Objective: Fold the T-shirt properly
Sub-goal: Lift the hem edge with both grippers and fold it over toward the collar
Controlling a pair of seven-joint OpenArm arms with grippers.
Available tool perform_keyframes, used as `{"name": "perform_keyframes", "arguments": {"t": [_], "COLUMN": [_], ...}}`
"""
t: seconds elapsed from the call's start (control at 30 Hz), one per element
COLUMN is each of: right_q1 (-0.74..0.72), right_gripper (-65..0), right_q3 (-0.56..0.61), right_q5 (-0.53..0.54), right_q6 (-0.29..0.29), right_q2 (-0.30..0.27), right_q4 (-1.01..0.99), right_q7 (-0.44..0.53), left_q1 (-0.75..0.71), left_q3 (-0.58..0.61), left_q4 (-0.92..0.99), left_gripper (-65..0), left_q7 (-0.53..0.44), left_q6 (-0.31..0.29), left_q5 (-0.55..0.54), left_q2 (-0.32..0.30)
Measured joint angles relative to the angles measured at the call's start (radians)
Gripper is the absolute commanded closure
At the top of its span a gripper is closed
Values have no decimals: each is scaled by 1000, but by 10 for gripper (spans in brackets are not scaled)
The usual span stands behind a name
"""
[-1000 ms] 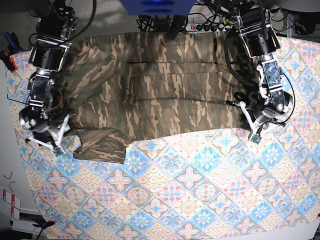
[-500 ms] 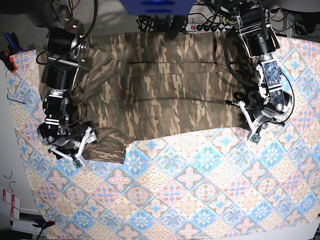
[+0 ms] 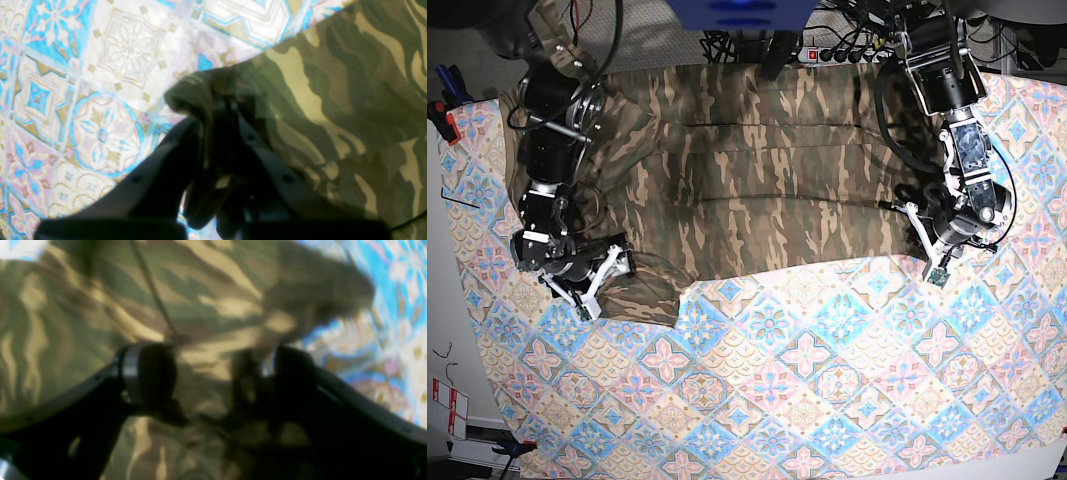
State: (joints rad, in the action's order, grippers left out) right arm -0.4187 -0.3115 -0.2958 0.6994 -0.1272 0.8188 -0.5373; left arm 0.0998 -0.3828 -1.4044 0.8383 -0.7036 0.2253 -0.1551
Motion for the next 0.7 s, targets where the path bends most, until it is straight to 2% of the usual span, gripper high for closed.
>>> {"name": "perform_keyframes", "arguments": {"t": [0.07, 0.1, 0.17, 0.3, 0.33, 0.57, 0.7], "right_q1": [-5, -5, -2, -2, -3, 5, 76], "right_gripper": [-492, -458, -346, -48, -14, -13, -13], "right_q3": [0, 0, 1, 2, 2, 1, 1], "right_q5": [0, 0, -4, -2, -2, -5, 13], "right_q6": [-1, -4, -4, -3, -3, -3, 4], "right_q2": [-4, -6, -8, -3, -3, -3, 0], "right_q4": [0, 0, 0, 6, 7, 24, 211], "right_q7": [3, 3, 3, 11, 10, 0, -18], "left_q1": [0, 0, 0, 0, 0, 0, -1], "left_q3": [0, 0, 0, 0, 0, -1, -3], "left_q4": [0, 0, 0, 0, 0, 0, 0], "left_gripper": [0, 0, 0, 0, 0, 0, 0], "left_q7": [0, 0, 0, 0, 0, 0, 0], "left_q6": [0, 0, 0, 0, 0, 0, 0], "left_q5": [0, 0, 0, 0, 0, 0, 0], "left_q2": [0, 0, 0, 0, 0, 0, 0]}}
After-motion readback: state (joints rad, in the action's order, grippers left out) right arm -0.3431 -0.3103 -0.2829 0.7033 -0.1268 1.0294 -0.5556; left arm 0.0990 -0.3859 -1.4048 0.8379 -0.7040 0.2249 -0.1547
